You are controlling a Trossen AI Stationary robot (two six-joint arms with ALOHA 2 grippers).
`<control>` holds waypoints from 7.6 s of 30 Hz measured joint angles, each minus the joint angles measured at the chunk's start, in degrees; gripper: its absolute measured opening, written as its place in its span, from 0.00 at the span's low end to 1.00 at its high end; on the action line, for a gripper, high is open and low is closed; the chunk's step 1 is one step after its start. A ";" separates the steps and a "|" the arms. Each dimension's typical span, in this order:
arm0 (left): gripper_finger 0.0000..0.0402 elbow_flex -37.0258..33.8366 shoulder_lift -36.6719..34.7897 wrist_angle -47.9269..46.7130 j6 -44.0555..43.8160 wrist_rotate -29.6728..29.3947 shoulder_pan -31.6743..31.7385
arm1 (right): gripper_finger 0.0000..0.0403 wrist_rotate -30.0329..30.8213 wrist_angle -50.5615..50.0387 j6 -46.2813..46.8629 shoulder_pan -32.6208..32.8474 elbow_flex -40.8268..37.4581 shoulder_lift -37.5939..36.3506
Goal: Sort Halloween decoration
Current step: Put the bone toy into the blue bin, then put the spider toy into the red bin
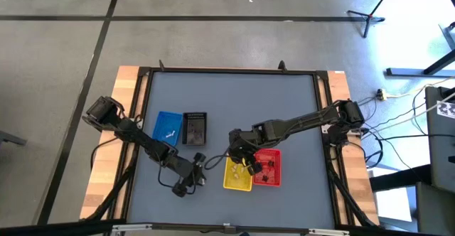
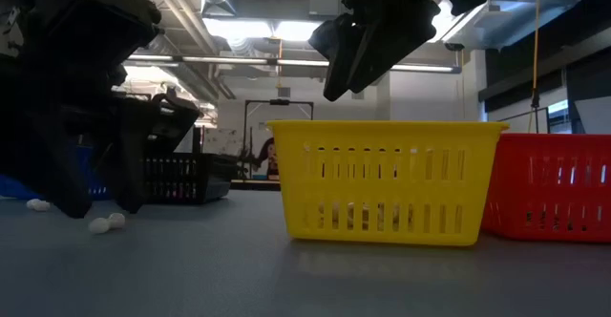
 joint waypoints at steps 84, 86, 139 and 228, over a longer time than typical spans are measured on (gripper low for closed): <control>0.00 -0.09 -30.87 -29.51 -9.83 -6.36 3.95 | 0.39 5.12 -0.02 -0.02 -0.02 0.00 0.01; 0.00 -0.07 -35.25 -35.33 -11.10 -7.67 4.90 | 0.39 5.80 -0.02 -0.02 -0.02 0.00 0.01; 0.31 -0.02 -52.52 -77.04 -45.59 -21.41 8.00 | 0.39 6.07 -2.40 4.43 -17.17 -0.04 5.26; 0.31 -0.02 -52.52 -76.28 -45.55 -24.20 7.98 | 0.08 4.02 -1.53 1.49 -18.01 0.00 14.58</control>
